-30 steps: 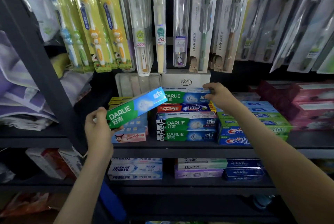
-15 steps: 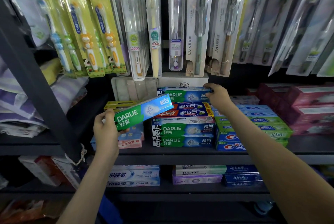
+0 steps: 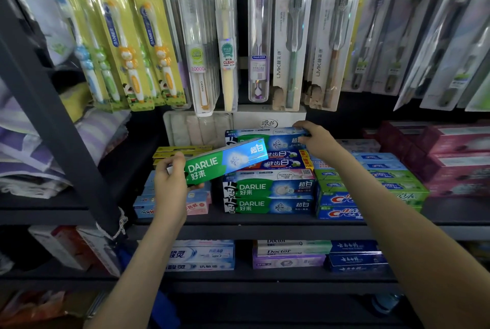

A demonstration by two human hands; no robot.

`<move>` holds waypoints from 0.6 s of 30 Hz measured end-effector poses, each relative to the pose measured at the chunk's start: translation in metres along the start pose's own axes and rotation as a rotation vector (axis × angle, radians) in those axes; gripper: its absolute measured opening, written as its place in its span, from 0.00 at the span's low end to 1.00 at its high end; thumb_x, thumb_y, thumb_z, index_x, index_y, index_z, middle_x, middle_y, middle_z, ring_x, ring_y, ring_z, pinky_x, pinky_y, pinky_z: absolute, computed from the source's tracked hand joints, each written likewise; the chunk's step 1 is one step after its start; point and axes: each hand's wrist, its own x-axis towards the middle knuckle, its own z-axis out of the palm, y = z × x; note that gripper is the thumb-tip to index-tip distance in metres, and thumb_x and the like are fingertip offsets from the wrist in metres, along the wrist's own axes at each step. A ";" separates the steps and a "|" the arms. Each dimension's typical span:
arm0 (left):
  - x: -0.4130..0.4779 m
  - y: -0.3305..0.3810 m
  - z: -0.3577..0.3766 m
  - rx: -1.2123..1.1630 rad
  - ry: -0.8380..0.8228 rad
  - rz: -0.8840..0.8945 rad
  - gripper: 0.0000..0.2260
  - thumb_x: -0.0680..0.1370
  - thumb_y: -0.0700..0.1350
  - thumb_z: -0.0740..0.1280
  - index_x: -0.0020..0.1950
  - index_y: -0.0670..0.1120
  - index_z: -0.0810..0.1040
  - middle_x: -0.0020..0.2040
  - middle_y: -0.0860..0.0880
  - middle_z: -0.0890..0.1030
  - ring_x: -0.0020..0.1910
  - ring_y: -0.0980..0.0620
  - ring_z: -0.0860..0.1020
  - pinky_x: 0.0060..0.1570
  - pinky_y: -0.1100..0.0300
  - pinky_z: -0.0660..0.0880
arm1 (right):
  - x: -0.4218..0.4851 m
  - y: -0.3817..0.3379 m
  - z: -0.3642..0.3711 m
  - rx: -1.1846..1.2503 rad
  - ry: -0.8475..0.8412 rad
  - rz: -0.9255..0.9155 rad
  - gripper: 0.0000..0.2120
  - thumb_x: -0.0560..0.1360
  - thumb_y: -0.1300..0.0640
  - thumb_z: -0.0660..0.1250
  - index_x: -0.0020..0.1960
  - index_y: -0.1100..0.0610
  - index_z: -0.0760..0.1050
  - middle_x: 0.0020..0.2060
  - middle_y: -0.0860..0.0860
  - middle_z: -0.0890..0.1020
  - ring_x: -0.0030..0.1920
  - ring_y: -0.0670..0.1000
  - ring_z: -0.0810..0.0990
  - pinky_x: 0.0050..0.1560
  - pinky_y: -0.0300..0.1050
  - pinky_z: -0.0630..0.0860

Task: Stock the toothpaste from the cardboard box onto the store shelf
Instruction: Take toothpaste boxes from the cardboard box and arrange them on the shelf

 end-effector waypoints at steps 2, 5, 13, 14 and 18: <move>0.000 0.001 0.004 0.005 -0.021 0.012 0.08 0.82 0.47 0.61 0.55 0.42 0.70 0.44 0.47 0.77 0.34 0.57 0.79 0.27 0.62 0.77 | -0.004 -0.001 -0.003 -0.007 -0.021 0.016 0.21 0.79 0.64 0.61 0.71 0.53 0.67 0.66 0.58 0.72 0.56 0.55 0.75 0.54 0.48 0.75; 0.002 0.001 0.012 0.019 -0.074 0.024 0.07 0.82 0.48 0.62 0.52 0.45 0.71 0.46 0.46 0.77 0.37 0.55 0.80 0.27 0.62 0.77 | -0.023 -0.010 -0.010 -0.038 0.104 -0.036 0.22 0.79 0.58 0.63 0.72 0.55 0.66 0.67 0.58 0.71 0.64 0.57 0.72 0.63 0.48 0.70; -0.001 0.003 0.056 -0.011 -0.276 0.009 0.11 0.81 0.50 0.61 0.54 0.45 0.63 0.52 0.44 0.75 0.38 0.57 0.82 0.34 0.59 0.81 | -0.091 -0.031 -0.017 0.153 0.007 -0.038 0.10 0.78 0.52 0.64 0.58 0.53 0.75 0.48 0.49 0.80 0.47 0.47 0.77 0.50 0.43 0.73; -0.001 0.003 0.061 0.006 -0.323 -0.004 0.11 0.81 0.51 0.61 0.55 0.46 0.62 0.54 0.43 0.75 0.43 0.54 0.82 0.41 0.55 0.82 | -0.091 -0.030 -0.018 0.134 0.055 -0.026 0.11 0.78 0.54 0.65 0.60 0.54 0.75 0.49 0.49 0.79 0.47 0.47 0.77 0.49 0.43 0.73; -0.003 -0.001 0.068 -0.040 -0.532 -0.076 0.10 0.82 0.47 0.60 0.58 0.46 0.61 0.55 0.47 0.75 0.49 0.54 0.79 0.56 0.48 0.78 | -0.089 -0.019 -0.021 0.115 0.170 0.017 0.11 0.76 0.55 0.69 0.56 0.54 0.71 0.45 0.46 0.77 0.45 0.44 0.76 0.41 0.35 0.71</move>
